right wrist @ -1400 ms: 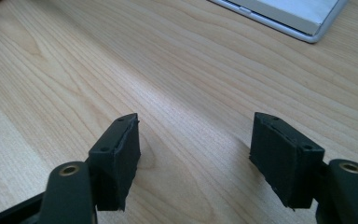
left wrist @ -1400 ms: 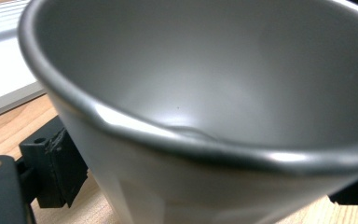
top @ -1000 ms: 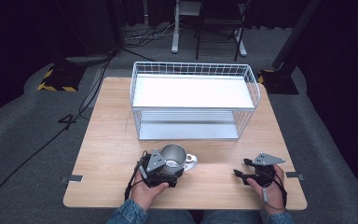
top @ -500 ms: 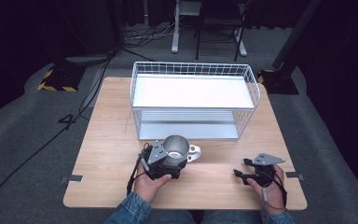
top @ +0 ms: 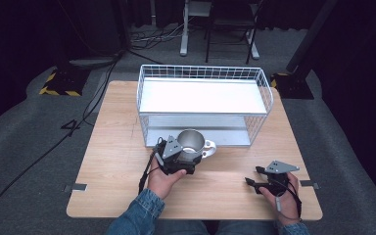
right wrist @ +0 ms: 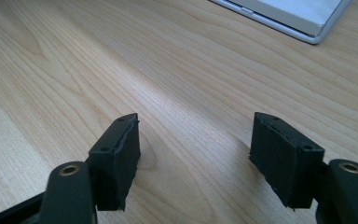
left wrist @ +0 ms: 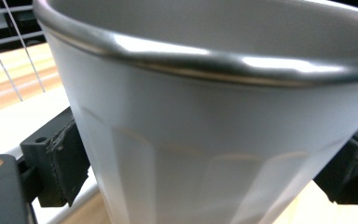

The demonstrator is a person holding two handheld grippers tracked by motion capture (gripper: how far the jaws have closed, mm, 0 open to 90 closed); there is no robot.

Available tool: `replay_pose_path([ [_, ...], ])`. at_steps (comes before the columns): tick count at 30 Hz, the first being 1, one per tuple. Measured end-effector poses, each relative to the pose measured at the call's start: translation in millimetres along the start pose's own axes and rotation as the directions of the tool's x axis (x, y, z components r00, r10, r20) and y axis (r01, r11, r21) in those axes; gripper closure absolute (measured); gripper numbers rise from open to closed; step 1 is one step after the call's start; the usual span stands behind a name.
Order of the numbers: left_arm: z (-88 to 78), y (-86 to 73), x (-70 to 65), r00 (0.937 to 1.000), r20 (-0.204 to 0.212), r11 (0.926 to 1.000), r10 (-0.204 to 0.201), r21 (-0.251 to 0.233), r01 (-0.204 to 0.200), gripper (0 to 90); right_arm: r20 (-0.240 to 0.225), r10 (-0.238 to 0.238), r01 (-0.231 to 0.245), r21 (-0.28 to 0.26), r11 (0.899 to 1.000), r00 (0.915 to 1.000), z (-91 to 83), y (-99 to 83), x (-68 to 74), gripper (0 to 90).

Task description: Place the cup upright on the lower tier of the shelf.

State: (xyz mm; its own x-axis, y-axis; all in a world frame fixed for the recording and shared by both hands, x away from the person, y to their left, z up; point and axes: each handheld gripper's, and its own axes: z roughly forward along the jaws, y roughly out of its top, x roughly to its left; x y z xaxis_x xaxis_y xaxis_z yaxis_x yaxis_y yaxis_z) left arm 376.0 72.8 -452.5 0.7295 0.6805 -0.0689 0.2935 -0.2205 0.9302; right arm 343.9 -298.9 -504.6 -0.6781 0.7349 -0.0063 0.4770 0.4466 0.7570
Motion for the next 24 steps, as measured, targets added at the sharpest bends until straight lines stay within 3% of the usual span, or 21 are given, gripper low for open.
replay_pose_path([
  [11, 21.2, 14.8, 12.7, 0.9998, 0.000, 0.9985, -0.021, -0.051, 0.021, 7.6, -0.005, -0.002, 0.002, -0.001, 1.000, 1.0000, 0.2, 0.1, -0.2, 33.0],
  [24, 46.2, 13.4, 18.8, 0.9975, -0.064, 0.9949, -0.029, -0.099, 0.023, 7.7, -0.014, -0.011, 0.011, 0.000, 1.000, 0.9998, 0.5, 0.5, -0.5, 33.0],
])
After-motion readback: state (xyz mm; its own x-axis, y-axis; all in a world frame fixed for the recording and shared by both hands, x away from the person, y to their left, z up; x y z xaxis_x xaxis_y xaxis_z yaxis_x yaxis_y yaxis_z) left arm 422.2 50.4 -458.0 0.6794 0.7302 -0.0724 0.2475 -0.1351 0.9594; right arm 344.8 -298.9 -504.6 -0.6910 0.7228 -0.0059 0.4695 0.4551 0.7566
